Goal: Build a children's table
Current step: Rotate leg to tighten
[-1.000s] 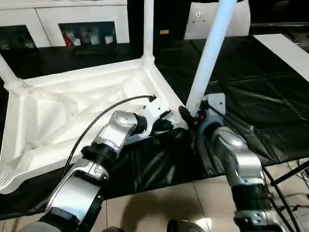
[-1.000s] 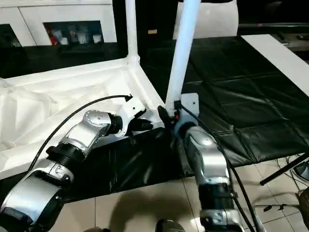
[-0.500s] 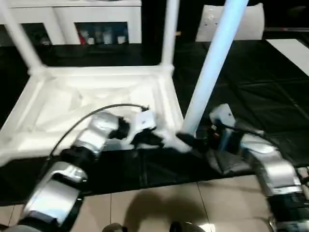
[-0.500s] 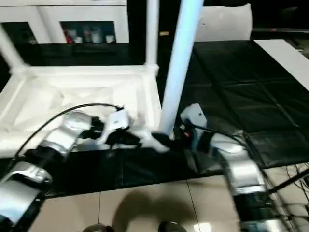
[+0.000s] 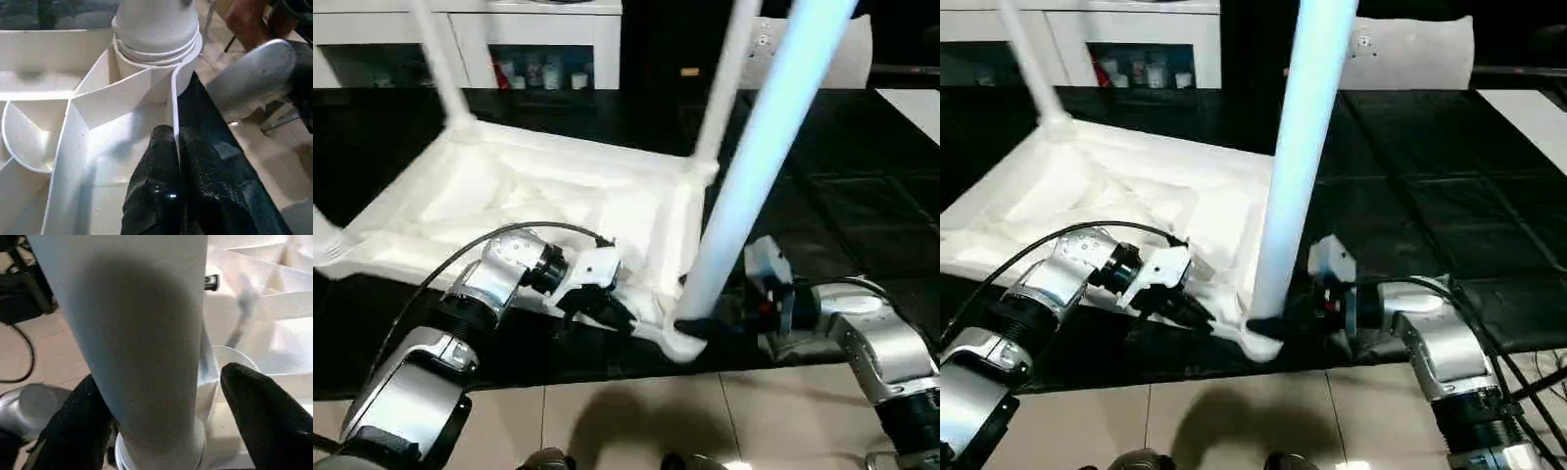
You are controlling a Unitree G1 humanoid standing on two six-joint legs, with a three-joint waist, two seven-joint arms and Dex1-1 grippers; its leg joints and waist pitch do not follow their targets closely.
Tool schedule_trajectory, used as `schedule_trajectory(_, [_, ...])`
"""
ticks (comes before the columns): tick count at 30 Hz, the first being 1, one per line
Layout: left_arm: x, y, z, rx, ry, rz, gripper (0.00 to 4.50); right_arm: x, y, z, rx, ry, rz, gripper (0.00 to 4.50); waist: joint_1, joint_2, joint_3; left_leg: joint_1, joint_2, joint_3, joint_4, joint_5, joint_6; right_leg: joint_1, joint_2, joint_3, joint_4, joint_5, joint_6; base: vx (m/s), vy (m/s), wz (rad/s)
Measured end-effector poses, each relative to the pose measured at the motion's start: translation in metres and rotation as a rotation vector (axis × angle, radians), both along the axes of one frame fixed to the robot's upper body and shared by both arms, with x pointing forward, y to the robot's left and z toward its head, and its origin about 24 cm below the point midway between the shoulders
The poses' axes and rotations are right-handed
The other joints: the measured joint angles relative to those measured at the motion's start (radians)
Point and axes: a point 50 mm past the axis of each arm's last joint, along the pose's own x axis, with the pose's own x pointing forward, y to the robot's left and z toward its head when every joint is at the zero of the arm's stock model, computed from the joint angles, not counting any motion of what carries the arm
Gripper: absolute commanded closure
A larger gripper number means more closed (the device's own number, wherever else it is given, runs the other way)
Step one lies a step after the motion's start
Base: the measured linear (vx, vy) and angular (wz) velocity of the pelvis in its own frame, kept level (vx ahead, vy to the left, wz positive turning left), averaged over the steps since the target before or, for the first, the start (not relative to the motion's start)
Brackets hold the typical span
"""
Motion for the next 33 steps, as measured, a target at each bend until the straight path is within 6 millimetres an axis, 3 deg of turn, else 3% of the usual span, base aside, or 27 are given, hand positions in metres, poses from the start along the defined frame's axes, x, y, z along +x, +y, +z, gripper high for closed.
schedule_trajectory(12, [-0.001,-0.003,0.0,0.002,-0.002,-0.026,4.5,-0.005,-0.001,-0.001,0.008,0.048,0.072,2.16,0.002,0.0,0.0,0.0,0.0,0.0,0.0,0.0,0.0,0.0,0.0,0.0,0.0,0.0,0.0,0.0,0.0,0.0])
schedule_trajectory(18, [0.002,-0.003,0.0,0.01,-0.008,0.021,4.5,-0.006,0.003,-0.003,0.029,0.058,-0.016,2.46,0.001,-0.001,0.0,0.001,0.0,0.0,0.0,0.0,0.0,0.001,0.0,0.0,0.0,0.0,0.001,0.0,0.0,0.0])
schedule_trajectory(21, [0.008,-0.003,0.001,0.027,-0.026,0.114,4.5,0.0,0.007,-0.006,0.039,0.054,-0.144,2.5,-0.01,-0.001,0.0,0.006,0.0,0.0,0.0,-0.002,-0.006,0.007,0.0,0.0,-0.001,-0.002,0.006,0.0,0.0,0.0])
schedule_trajectory(24, [0.013,-0.005,-0.002,0.019,-0.011,0.228,4.5,0.006,0.01,-0.009,0.035,0.044,-0.273,2.52,-0.031,-0.002,0.001,0.015,0.0,0.0,0.0,-0.002,-0.007,0.014,0.0,0.0,-0.003,-0.003,0.008,0.0,0.0,0.0])
schedule_trajectory(28, [0.023,-0.018,-0.005,-0.015,0.002,0.448,4.5,0.023,0.02,-0.012,0.077,0.058,-0.604,2.53,-0.072,-0.002,0.0,0.014,-0.001,0.001,0.0,-0.002,-0.007,0.015,0.0,0.001,-0.005,-0.003,0.008,0.0,0.0,0.0])
schedule_trajectory(33, [0.035,-0.036,-0.005,-0.048,-0.015,0.659,4.5,0.051,0.035,-0.008,0.08,0.048,-0.888,2.54,-0.103,-0.001,0.0,0.013,-0.001,0.0,-0.001,-0.002,-0.008,0.013,0.0,0.0,-0.005,-0.003,0.009,0.0,0.0,0.0])
